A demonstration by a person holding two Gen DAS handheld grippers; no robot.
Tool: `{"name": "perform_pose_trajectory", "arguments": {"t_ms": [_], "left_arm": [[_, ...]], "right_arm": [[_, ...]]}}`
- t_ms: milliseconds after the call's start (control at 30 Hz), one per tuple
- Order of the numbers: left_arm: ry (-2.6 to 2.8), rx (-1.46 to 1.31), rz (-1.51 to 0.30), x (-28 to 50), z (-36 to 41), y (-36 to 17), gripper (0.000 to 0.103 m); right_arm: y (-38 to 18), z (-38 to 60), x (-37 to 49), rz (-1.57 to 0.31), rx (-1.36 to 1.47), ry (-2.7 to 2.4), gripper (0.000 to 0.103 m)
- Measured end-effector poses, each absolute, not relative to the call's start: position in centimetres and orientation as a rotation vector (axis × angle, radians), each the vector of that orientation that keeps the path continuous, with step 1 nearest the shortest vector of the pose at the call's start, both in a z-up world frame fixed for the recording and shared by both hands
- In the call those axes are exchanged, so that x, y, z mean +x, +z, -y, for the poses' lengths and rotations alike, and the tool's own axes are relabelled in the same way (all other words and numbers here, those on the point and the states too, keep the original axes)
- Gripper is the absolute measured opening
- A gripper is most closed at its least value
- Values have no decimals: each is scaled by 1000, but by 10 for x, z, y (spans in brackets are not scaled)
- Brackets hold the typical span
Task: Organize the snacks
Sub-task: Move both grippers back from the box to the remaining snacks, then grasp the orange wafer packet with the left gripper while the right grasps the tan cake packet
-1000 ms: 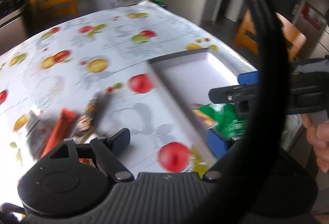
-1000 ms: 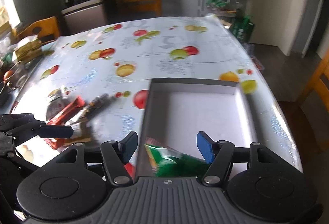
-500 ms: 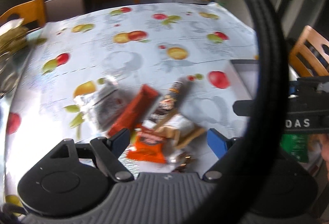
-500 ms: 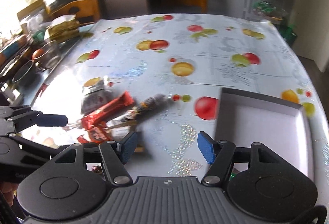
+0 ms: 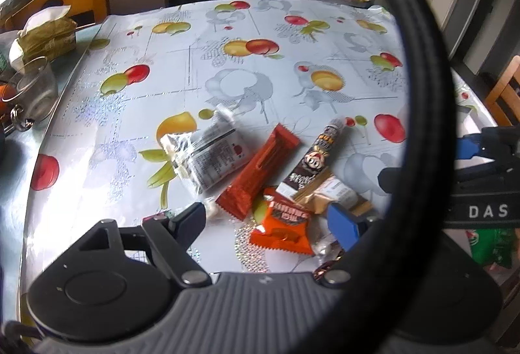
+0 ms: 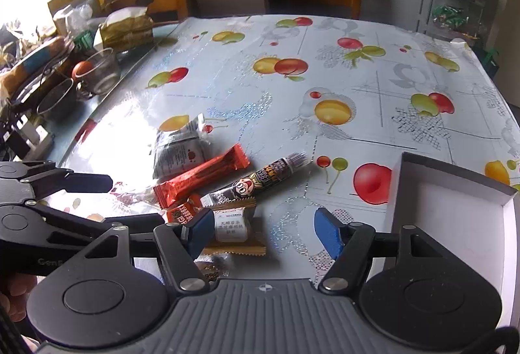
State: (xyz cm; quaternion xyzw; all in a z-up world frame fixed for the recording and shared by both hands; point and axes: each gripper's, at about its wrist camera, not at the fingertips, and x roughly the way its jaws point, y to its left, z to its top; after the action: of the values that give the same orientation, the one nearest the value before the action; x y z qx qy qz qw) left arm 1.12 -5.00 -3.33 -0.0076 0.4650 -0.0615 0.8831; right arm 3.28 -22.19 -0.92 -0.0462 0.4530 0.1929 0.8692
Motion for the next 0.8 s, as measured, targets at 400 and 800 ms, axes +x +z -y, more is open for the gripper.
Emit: {"name": "perform_pose_trajectory", "arguments": {"t_ms": [400,800], "left_arm": [[-190,61,-989,20,60,-57,82],[-207,113,-1019,31,64,-86,82]], "right_arm": [[-14,215,33,-960,-110,421,71],[-16,220,35,-970,-110,396,71]]}}
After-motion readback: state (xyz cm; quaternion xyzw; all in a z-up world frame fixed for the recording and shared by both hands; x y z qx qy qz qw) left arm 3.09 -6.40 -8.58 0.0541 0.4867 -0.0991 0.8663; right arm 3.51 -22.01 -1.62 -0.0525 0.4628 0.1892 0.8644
